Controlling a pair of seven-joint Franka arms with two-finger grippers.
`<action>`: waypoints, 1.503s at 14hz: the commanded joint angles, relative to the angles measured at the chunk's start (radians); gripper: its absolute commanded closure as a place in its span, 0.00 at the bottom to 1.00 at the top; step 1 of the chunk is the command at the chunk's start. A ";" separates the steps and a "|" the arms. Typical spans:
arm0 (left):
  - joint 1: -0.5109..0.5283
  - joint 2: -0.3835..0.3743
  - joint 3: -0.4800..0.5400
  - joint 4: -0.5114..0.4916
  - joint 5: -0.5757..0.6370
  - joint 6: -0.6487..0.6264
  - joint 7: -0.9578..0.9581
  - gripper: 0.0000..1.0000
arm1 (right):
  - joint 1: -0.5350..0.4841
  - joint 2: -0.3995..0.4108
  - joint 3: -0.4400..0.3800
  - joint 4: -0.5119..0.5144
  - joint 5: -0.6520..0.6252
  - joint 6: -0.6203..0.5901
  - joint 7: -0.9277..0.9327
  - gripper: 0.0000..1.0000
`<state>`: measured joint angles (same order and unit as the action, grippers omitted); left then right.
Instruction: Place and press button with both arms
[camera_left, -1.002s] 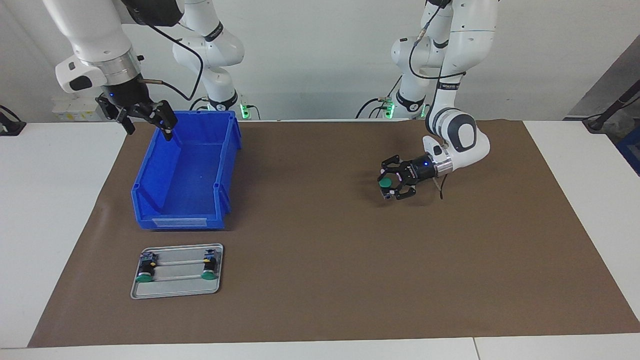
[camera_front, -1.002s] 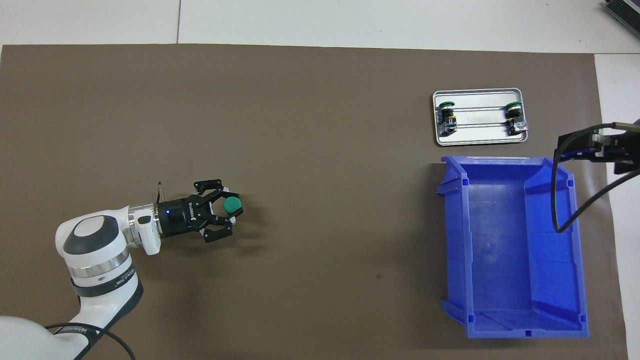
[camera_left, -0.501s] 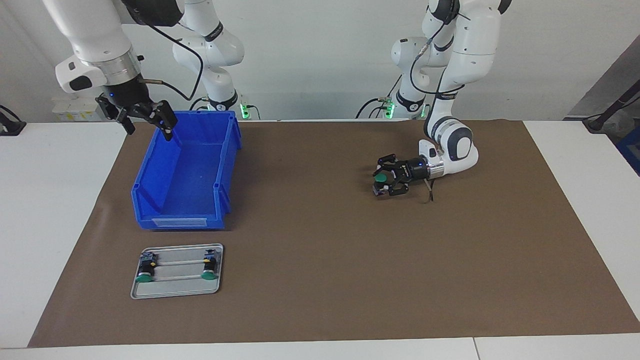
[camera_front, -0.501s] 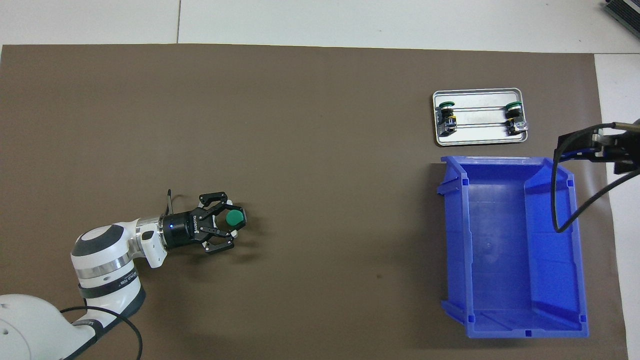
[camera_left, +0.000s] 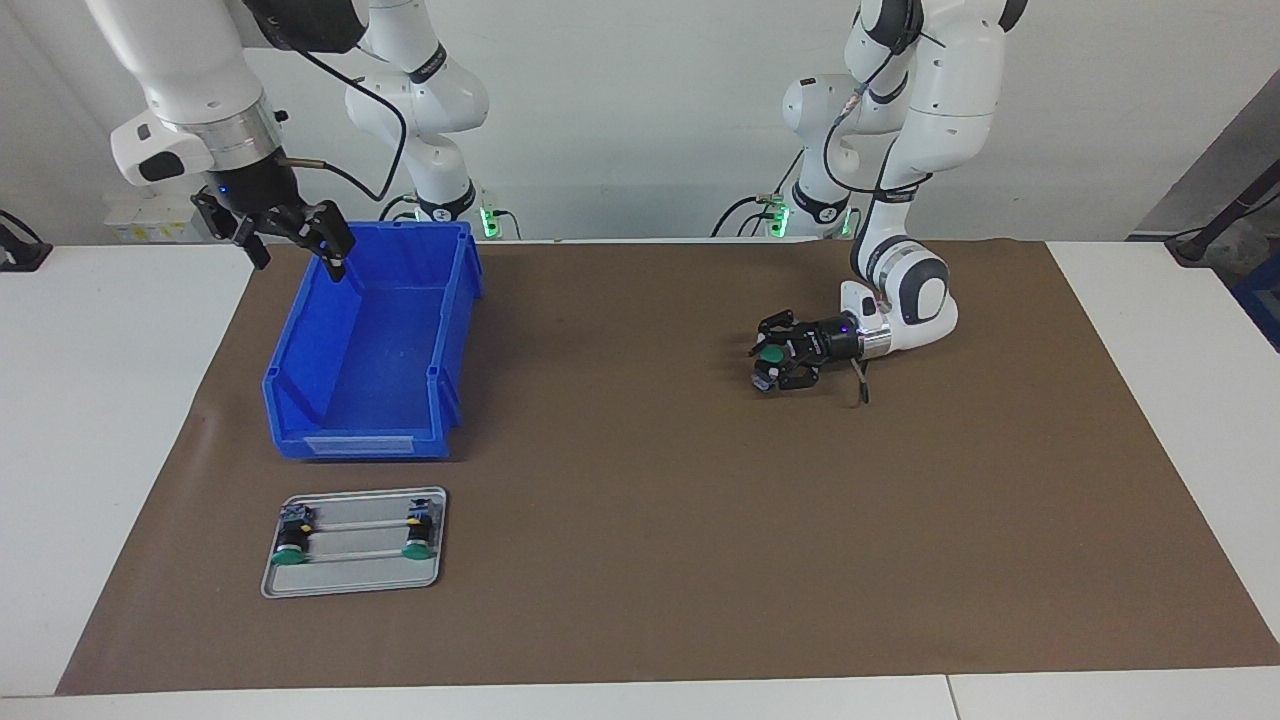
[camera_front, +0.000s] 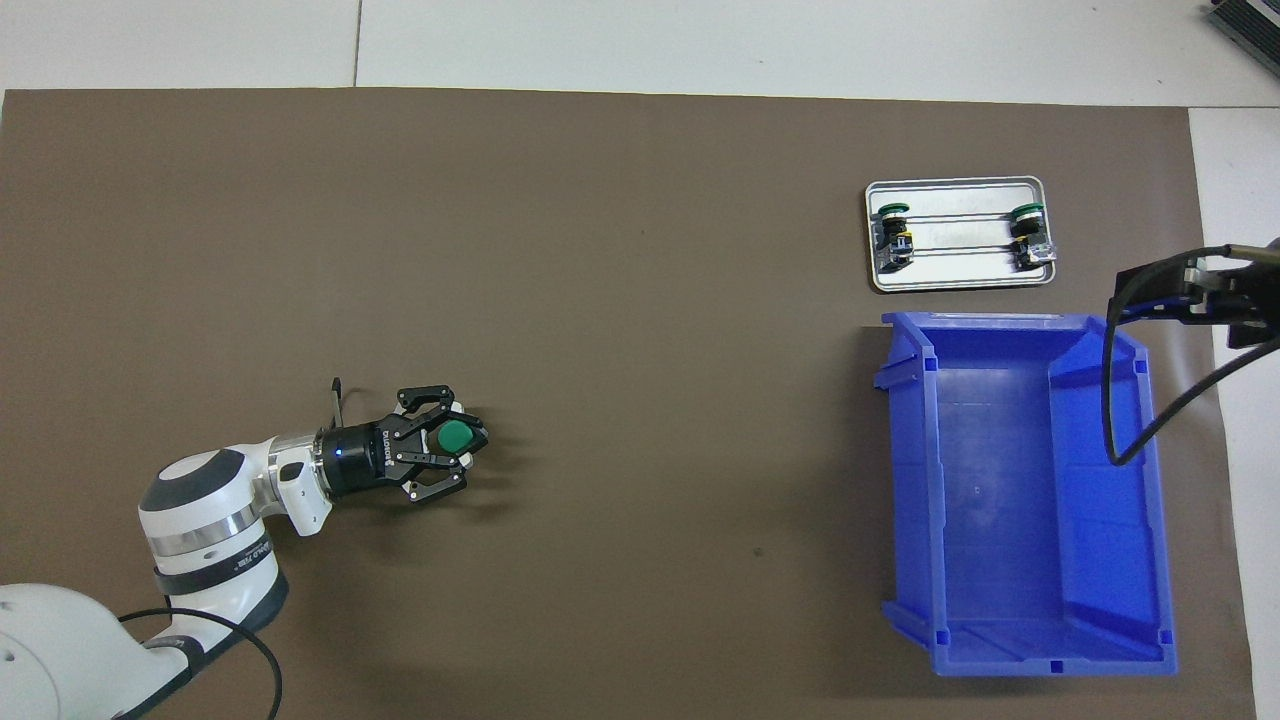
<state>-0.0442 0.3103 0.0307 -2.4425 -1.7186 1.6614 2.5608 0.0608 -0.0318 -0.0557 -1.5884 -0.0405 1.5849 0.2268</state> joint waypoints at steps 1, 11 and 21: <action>-0.006 0.012 0.000 0.013 -0.015 0.023 0.018 0.35 | -0.012 -0.026 0.011 -0.030 0.017 0.017 -0.014 0.00; 0.015 -0.006 0.000 0.075 -0.015 0.006 -0.146 0.11 | -0.012 -0.026 0.010 -0.030 0.017 0.017 -0.014 0.00; 0.106 -0.194 0.009 0.345 0.221 0.063 -1.062 0.10 | -0.012 -0.026 0.010 -0.030 0.017 0.017 -0.014 0.00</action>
<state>0.0572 0.1632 0.0447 -2.1858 -1.6046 1.6771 1.7359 0.0608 -0.0319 -0.0557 -1.5884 -0.0405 1.5849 0.2268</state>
